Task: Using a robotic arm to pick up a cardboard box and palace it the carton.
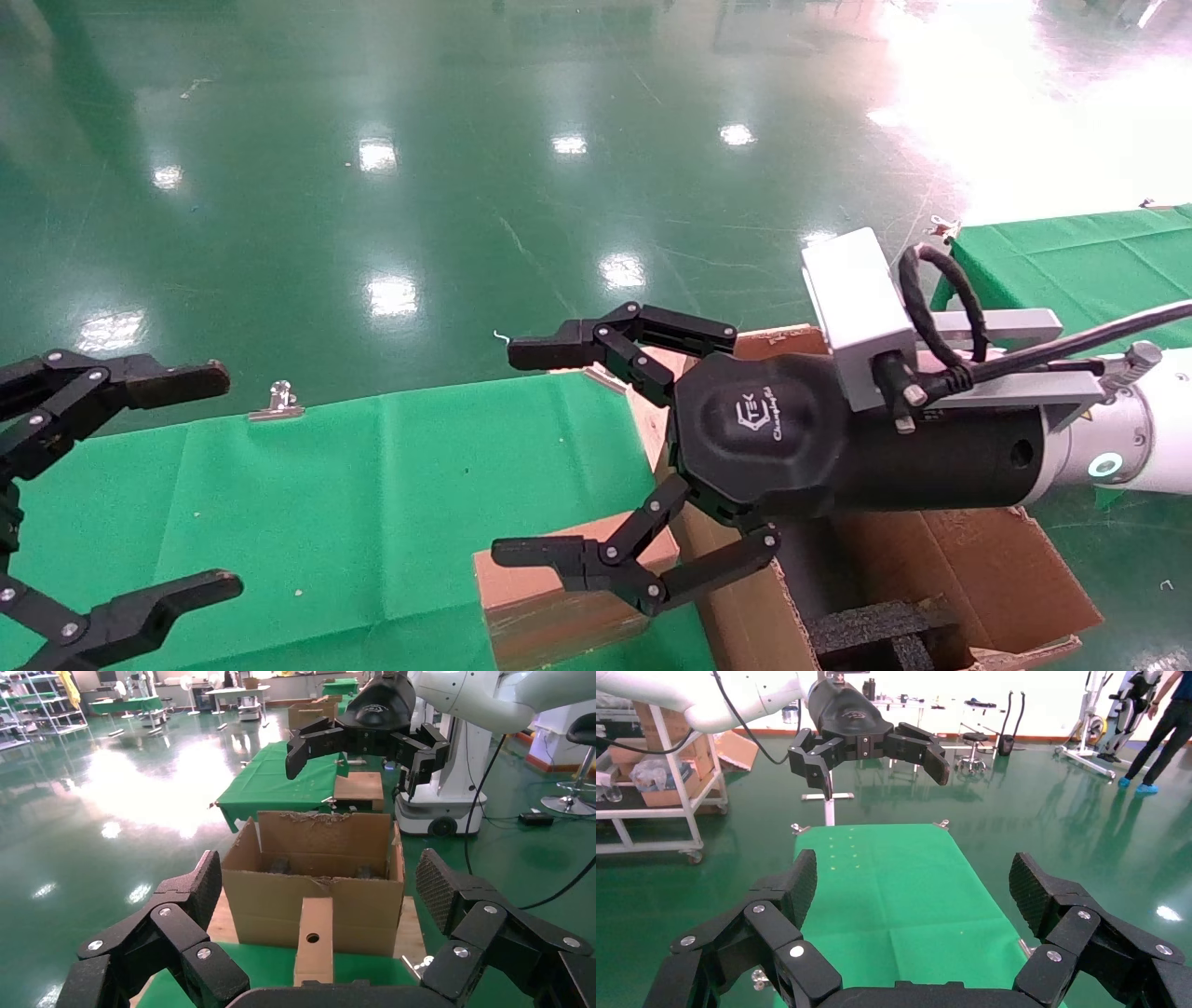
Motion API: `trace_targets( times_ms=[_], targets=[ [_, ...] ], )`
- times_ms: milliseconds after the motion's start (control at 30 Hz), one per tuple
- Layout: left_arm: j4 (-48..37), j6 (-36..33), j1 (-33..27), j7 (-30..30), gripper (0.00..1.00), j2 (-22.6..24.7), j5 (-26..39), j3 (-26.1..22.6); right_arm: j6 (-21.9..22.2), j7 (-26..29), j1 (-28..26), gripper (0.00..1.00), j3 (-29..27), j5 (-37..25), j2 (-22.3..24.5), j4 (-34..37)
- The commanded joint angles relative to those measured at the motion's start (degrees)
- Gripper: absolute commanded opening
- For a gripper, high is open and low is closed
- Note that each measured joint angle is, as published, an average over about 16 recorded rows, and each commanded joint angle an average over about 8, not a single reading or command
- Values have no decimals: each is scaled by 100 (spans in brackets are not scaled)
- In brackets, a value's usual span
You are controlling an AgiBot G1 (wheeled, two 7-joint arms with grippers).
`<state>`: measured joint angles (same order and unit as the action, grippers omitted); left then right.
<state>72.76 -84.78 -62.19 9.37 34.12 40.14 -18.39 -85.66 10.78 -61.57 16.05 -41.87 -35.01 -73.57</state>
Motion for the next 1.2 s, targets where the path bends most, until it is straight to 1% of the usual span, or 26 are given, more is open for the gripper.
trace_targets(
  times_ms=[33,367,400,433,633,667,700,967,1067,1200],
  targets=[
    [0,0,0,0,100,0,0,0,0,0,0,100,0,0,0,0],
    [0,0,0,0,100,0,0,0,0,0,0,100,0,0,0,0],
    [0,0,0,0,97,0,0,0,0,0,0,100,0,0,0,0],
    [0,0,0,0,86,0,0,0,0,0,0,100,0,0,0,0],
    [0,0,0,0,11,0,0,0,0,0,0,100,0,0,0,0],
    [0,0,0,0,2,0,0,0,0,0,0,100,0,0,0,0],
    [0,0,0,0,0,0,0,0,0,0,0,100,0,0,0,0],
    [0,0,0,0,0,0,0,0,-2,-5,-23,100,22,-59,2,-6],
    [-1,0,0,0,0,0,0,-1,-31,3,-139,100,118,-274,-16,-30],
    [-2,0,-1,-1,0,0,0,-1,-120,71,-464,100,376,-792,-113,-37]
  ],
)
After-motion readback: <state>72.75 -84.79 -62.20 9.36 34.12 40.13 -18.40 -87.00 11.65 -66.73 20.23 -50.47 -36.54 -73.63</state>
